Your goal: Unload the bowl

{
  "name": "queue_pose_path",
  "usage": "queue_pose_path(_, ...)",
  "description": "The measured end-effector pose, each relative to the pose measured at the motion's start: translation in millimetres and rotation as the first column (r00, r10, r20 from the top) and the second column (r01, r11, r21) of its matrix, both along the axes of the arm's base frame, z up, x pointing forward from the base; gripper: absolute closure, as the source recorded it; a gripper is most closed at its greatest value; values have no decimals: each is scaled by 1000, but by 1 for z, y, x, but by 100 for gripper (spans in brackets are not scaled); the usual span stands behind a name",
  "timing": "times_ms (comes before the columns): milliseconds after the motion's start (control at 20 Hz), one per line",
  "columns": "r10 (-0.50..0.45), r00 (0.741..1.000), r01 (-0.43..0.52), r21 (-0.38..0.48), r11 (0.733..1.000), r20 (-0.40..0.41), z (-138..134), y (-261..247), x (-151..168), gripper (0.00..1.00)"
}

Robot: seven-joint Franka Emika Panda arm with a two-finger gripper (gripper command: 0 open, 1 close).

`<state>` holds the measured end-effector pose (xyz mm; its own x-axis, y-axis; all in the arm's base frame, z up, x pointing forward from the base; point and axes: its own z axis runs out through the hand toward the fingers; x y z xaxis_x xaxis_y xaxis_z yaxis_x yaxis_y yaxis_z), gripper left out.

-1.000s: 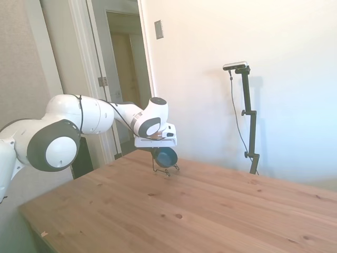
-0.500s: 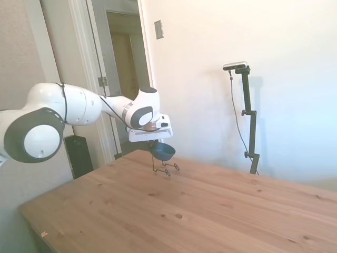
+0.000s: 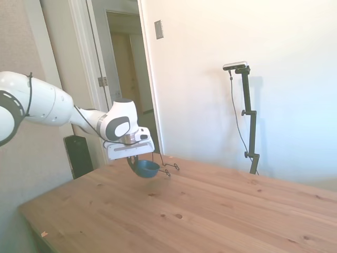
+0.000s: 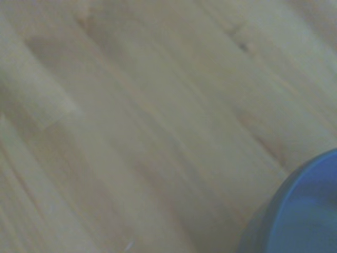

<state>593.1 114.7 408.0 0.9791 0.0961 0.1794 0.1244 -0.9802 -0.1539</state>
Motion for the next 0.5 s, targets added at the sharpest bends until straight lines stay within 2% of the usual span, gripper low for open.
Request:
queue_pose_path(200,-3,1000,3,-27,1000,-19,-27,2,-54,100)
queue_pose_path(350,-6,1000,5,-66,998,-14,-34,-7,-85,100)
queue_pose_path(500,-28,1000,26,-120,992,-12,-35,-18,-101,100)
